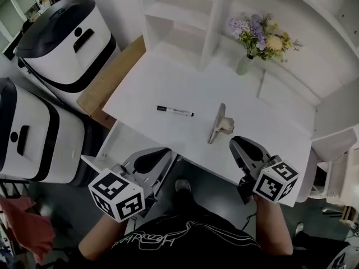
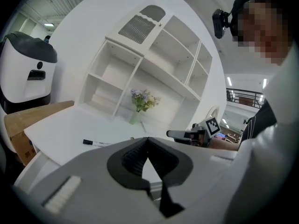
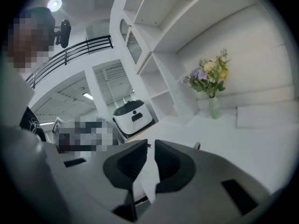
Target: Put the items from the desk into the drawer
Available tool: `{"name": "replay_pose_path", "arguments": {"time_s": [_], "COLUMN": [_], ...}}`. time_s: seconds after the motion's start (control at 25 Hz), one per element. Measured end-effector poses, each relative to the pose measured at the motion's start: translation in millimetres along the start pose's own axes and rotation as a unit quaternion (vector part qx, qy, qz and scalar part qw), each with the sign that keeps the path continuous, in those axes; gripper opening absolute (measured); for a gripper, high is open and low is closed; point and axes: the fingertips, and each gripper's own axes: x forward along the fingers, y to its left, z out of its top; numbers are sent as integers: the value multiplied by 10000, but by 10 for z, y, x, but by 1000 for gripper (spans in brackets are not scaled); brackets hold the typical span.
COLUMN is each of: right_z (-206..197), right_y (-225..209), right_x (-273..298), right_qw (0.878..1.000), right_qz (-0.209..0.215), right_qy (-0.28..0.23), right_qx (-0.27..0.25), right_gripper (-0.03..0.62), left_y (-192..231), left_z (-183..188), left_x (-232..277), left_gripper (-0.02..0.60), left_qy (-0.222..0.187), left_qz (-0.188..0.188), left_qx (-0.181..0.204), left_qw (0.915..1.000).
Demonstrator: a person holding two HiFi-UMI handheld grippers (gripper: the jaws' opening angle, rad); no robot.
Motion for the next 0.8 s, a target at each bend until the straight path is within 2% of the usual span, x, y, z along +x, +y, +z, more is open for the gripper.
{"name": "replay_pose_path", "arguments": {"time_s": [0.08,0.2,0.32,0.48,0.8], "right_z": [-25,-41,-99,-220,-519], "right_y": [-233,-502,-747,-1030,-1356], "right_x": [68,184,273,395,633], "right_qw": [9999,9996,9989,9970,9919], "right_qz": [-86,-177,-399,-646,-917], "right_qy": [57,120,233,424,876], "right_qx": [102,172,79,31,-18], "right_gripper": [15,132,173,198,198], "left_y": [62,145,197,296,527], "left_z": [-19,-38,-53,-62,-128], "left_x": [110,251,327,365,383], "left_gripper": [8,8,8,8,8], "left_qy": [72,138,198,215,208], "left_qz": [57,114,186,278,663], "left_qx": [-65,-142,-178,-190,-455], "left_qw": [9999,9997,9995,9992,9965]}}
